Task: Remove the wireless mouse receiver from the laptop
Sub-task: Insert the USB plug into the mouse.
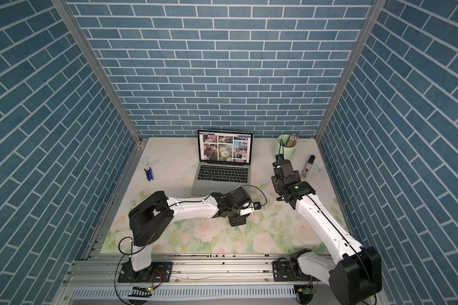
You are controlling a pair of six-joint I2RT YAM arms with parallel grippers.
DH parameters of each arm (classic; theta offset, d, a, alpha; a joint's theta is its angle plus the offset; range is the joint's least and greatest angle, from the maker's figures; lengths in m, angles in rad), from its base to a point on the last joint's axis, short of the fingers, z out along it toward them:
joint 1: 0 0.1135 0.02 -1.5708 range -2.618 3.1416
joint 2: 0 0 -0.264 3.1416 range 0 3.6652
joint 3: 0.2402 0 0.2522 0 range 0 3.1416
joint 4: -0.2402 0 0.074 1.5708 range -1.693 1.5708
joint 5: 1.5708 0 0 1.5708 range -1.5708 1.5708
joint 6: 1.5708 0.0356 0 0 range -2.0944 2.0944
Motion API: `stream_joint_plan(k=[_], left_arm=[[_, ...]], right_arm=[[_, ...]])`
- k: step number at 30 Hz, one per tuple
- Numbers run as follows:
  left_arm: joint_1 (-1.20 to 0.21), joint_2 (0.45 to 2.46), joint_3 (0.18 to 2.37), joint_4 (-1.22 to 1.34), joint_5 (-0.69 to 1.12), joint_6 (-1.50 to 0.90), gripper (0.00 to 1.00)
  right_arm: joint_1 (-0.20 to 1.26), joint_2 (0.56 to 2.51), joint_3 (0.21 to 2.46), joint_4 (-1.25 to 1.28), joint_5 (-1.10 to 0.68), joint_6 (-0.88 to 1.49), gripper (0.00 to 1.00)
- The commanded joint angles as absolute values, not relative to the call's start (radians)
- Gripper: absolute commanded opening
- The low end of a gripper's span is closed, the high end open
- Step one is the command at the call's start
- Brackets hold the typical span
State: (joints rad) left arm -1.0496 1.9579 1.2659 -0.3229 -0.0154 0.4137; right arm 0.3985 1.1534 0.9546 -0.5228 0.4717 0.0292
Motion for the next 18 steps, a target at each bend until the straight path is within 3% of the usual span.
stream_joint_plan(k=[1, 2, 3, 12, 18], left_arm=[[-1.037, 1.919, 1.258, -0.422, -0.099, 0.392, 0.82], [-1.036, 1.892, 1.254, -0.424, -0.111, 0.391, 0.94], [-1.035, 1.864, 1.247, -0.425, -0.132, 0.388, 1.0], [-1.019, 1.568, 1.129, -0.441, -0.196, 0.312, 1.0], [-1.004, 1.639, 1.133, -0.517, -0.026, 0.25, 0.99]], right_arm=[[0.382, 1.157, 0.988, -0.523, 0.456, 0.034, 0.69], [0.378, 1.157, 0.989, -0.522, 0.453, 0.035, 0.68], [0.376, 1.158, 0.99, -0.52, 0.446, 0.035, 0.69], [0.371, 1.163, 1.007, -0.526, 0.418, 0.04, 0.68], [0.37, 1.155, 0.994, -0.522, 0.274, 0.033, 0.67]])
